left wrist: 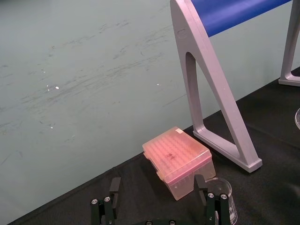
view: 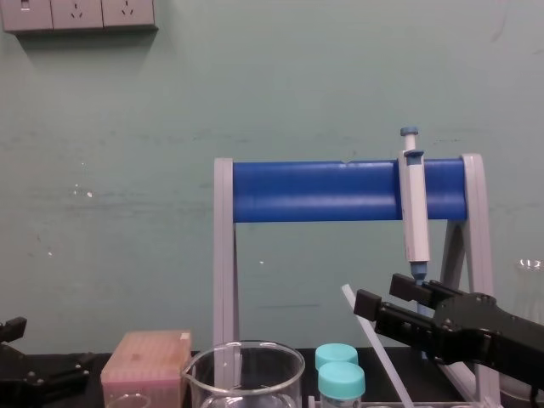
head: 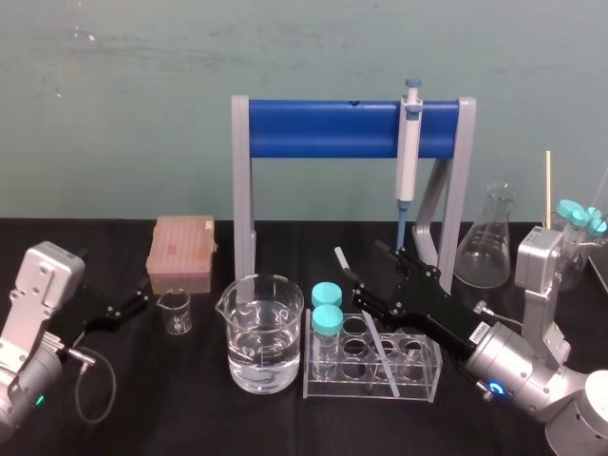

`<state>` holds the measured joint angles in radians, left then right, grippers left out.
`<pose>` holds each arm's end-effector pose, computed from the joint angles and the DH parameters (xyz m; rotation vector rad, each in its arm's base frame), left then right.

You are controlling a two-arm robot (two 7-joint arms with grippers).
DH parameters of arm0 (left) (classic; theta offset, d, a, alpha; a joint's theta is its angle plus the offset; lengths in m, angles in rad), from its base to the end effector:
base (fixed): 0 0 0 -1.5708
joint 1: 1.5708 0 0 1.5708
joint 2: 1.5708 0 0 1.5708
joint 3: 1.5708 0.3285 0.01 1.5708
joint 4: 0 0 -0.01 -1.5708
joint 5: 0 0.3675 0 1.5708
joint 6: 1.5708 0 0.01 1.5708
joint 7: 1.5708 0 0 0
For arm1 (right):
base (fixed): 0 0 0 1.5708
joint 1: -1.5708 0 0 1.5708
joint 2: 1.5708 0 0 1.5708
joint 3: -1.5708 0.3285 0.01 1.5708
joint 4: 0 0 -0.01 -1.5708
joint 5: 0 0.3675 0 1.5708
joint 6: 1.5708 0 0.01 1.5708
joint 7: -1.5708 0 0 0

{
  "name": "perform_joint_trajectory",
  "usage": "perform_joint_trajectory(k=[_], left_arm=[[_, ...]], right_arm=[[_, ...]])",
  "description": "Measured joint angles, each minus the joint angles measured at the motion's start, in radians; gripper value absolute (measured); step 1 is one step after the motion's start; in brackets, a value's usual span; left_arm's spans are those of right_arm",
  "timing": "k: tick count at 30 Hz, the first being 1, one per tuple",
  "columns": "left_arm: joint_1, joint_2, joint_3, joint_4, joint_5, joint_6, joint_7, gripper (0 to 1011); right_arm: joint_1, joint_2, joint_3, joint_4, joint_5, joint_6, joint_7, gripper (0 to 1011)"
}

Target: Pick up the stirring rod with one hand, then place it down.

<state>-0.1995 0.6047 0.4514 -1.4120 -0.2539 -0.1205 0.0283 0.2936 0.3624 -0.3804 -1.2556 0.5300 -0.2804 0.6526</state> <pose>0.4198 0.0890 -0.3446 0.3045 -0.2850 1.2480 0.4622 -0.0346 -0.3523 0.1511 -0.0705 -0.7110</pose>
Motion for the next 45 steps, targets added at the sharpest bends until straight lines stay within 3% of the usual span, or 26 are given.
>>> perform_joint_trajectory(k=[6, 11, 17, 20, 21, 26, 31, 36, 45], left_arm=[[0.0, 0.0, 0.0, 0.0, 0.0, 0.0, 0.0, 1000], [0.0, 0.0, 0.0, 0.0, 0.0, 0.0, 0.0, 1000], [0.0, 0.0, 0.0, 0.0, 0.0, 0.0, 0.0, 1000], [0.0, 0.0, 0.0, 0.0, 0.0, 0.0, 0.0, 1000], [0.0, 0.0, 0.0, 0.0, 0.0, 0.0, 0.0, 1000], [0.0, 0.0, 0.0, 0.0, 0.0, 0.0, 0.0, 1000], [0.0, 0.0, 0.0, 0.0, 0.0, 0.0, 0.0, 1000], [0.0, 0.0, 0.0, 0.0, 0.0, 0.0, 0.0, 1000], [0.0, 0.0, 0.0, 0.0, 0.0, 0.0, 0.0, 1000]], right_arm=[[0.0, 0.001, 0.0, -0.004, -0.001, 0.01, -0.002, 891], [-0.021, 0.029, 0.003, -0.06, -0.004, 0.079, -0.036, 1004], [-0.088, 0.09, 0.025, -0.16, -0.005, 0.159, -0.088, 1004], [-0.135, 0.115, 0.061, -0.198, -0.035, 0.167, -0.169, 1004], [-0.135, 0.115, 0.061, -0.198, -0.035, 0.167, -0.169, 1004], [-0.163, 0.09, 0.12, -0.185, -0.164, 0.169, -0.403, 1004], [-0.162, 0.06, 0.142, -0.144, -0.231, 0.207, -0.528, 1004], [-0.155, 0.034, 0.15, -0.101, -0.268, 0.253, -0.592, 1004], [-0.156, 0.038, 0.15, -0.108, -0.264, 0.248, -0.586, 1004]])
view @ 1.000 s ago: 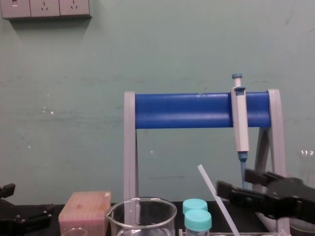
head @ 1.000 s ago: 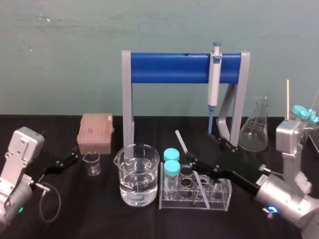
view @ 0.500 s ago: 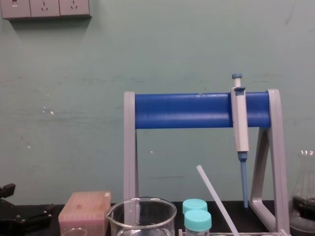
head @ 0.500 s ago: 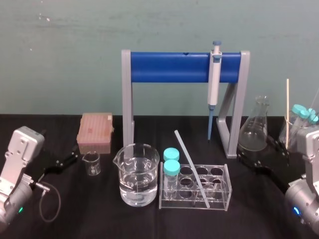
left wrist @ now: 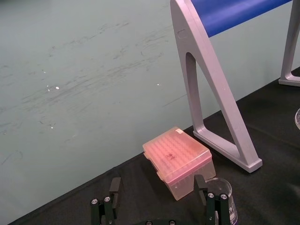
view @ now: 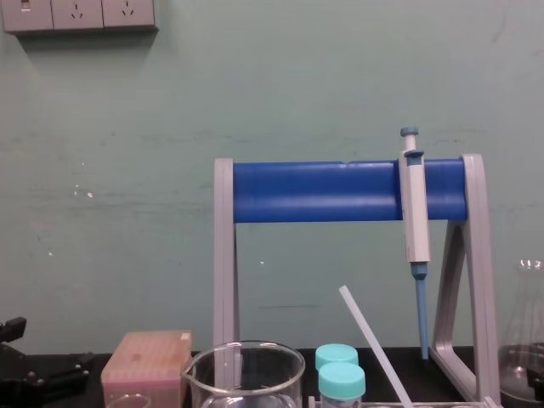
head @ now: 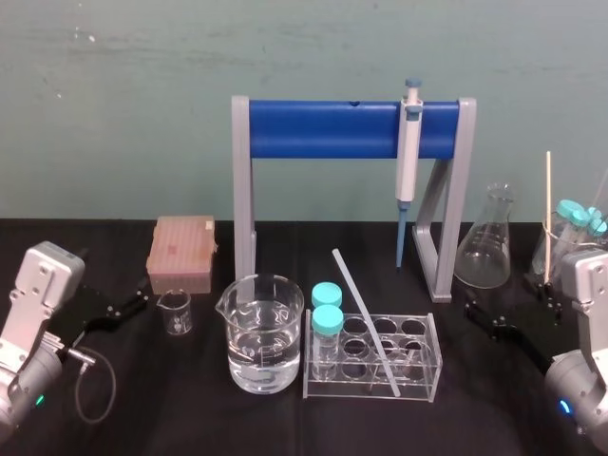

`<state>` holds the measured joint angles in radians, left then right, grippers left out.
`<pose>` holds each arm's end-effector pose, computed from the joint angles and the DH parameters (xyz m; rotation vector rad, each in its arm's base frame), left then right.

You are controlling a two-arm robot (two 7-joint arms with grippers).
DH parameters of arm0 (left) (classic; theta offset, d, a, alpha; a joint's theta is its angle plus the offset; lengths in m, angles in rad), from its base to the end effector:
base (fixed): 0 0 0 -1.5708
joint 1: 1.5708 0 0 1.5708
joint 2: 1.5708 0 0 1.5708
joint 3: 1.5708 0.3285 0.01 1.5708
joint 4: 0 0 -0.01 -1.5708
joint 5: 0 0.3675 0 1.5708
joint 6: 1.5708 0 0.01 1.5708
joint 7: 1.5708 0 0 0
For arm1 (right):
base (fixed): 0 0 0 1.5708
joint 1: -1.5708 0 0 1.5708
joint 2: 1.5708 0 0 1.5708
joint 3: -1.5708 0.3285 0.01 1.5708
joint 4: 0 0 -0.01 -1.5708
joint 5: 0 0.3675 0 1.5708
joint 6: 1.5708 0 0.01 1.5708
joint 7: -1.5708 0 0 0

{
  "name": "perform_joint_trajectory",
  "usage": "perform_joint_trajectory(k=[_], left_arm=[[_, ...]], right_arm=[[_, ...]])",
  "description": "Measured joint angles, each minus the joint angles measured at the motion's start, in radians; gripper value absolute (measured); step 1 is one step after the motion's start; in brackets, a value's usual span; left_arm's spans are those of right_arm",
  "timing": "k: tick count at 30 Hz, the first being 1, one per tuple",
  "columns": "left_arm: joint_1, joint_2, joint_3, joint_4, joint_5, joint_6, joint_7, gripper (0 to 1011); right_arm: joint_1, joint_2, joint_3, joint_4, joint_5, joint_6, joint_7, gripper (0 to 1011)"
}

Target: Pick up the stirring rod with one hand, then place it down.

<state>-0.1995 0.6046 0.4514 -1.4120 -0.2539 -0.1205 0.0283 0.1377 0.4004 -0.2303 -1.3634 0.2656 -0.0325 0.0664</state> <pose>0.4198 0.0890 -0.3446 0.3044 -0.2850 1.2480 0.4211 -0.0828 -0.3620 -0.2046 -0.0421 -1.3588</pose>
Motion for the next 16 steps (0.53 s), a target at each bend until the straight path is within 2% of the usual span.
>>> perform_joint_trajectory(k=[16], left_arm=[[0.0, 0.0, 0.0, 0.0, 0.0, 0.0, 0.0, 1000]], right_arm=[[-0.001, 0.003, -0.001, -0.006, 0.006, -0.006, 0.009, 1004]])
